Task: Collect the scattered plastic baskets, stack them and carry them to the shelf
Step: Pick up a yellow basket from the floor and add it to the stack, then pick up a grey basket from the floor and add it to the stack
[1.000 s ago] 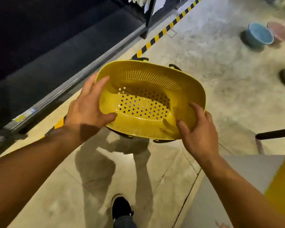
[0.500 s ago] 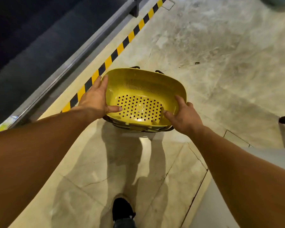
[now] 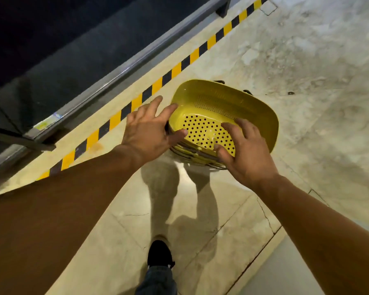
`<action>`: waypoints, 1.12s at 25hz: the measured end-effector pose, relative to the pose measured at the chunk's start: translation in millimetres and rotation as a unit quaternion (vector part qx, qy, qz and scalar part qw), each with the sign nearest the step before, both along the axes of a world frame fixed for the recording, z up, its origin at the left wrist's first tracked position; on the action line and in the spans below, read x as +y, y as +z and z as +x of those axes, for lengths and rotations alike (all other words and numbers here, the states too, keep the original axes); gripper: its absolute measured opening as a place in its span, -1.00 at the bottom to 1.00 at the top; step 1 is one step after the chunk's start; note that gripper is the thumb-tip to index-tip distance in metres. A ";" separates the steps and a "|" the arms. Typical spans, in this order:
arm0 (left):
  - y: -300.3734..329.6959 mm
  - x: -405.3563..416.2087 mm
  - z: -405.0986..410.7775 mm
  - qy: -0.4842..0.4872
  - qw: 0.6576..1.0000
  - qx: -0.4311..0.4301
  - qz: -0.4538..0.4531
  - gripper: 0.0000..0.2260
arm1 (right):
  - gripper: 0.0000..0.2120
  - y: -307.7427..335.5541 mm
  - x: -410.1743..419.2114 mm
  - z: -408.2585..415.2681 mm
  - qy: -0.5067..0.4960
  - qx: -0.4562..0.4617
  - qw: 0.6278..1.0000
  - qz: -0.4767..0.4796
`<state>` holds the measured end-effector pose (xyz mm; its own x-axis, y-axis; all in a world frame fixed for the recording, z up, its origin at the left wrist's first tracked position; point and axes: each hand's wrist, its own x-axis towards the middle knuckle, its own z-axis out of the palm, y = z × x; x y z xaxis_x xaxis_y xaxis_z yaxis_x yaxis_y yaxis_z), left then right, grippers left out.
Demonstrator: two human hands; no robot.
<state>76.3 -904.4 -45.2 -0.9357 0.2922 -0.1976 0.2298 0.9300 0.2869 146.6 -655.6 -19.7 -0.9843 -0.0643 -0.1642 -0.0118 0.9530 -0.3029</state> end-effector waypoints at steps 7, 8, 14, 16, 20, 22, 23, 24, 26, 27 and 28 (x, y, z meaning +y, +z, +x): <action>31.6 -161.7 87.4 0.148 0.983 -0.068 -0.084 -0.23 | -0.40 35.2 -177.0 -28.1 0.197 -0.068 0.977 -0.037; 33.2 -191.9 103.4 0.175 0.977 -0.076 -0.089 -0.23 | -0.38 37.9 -208.0 -29.1 0.225 -0.068 0.972 -0.019; 38.1 -360.5 227.1 0.344 0.931 -0.085 -0.088 -0.32 | -0.37 47.9 -384.9 5.7 0.382 -0.045 0.916 0.116; 40.1 -403.0 265.5 0.390 0.913 -0.086 -0.081 -0.33 | -0.38 47.4 -432.7 25.5 0.421 -0.053 0.893 0.153; 52.6 -493.8 368.3 0.482 0.867 -0.108 -0.063 -0.35 | -0.40 52.8 -556.2 90.4 0.492 -0.083 0.854 0.149; 56.5 -527.4 426.2 0.527 0.840 -0.116 -0.051 -0.37 | -0.41 58.3 -618.4 131.0 0.539 -0.085 0.825 0.148; 57.5 -539.5 452.2 0.548 0.827 -0.117 -0.042 -0.39 | -0.41 61.4 -646.0 150.3 0.562 -0.079 0.809 0.150; 57.9 -549.0 476.5 0.571 0.812 -0.115 -0.033 -0.40 | -0.42 64.2 -670.5 169.0 0.584 -0.070 0.794 0.151; 60.1 -572.8 536.7 0.629 0.769 -0.114 -0.018 -0.41 | -0.43 68.1 -728.3 216.0 0.634 -0.057 0.755 0.156; 60.8 -583.5 567.8 0.656 0.746 -0.114 -0.014 -0.42 | -0.44 71.3 -756.0 242.1 0.657 -0.052 0.736 0.156; 61.0 -592.3 600.6 0.684 0.720 -0.115 -0.008 -0.42 | -0.44 73.7 -782.5 269.4 0.680 -0.045 0.717 0.150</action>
<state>676.9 -1496.7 15.8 -0.2865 -0.8767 -0.3863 -0.9571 0.2437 0.1568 416.1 -1438.1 54.0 -0.0306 -0.9019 -0.4308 -0.9843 0.1021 -0.1438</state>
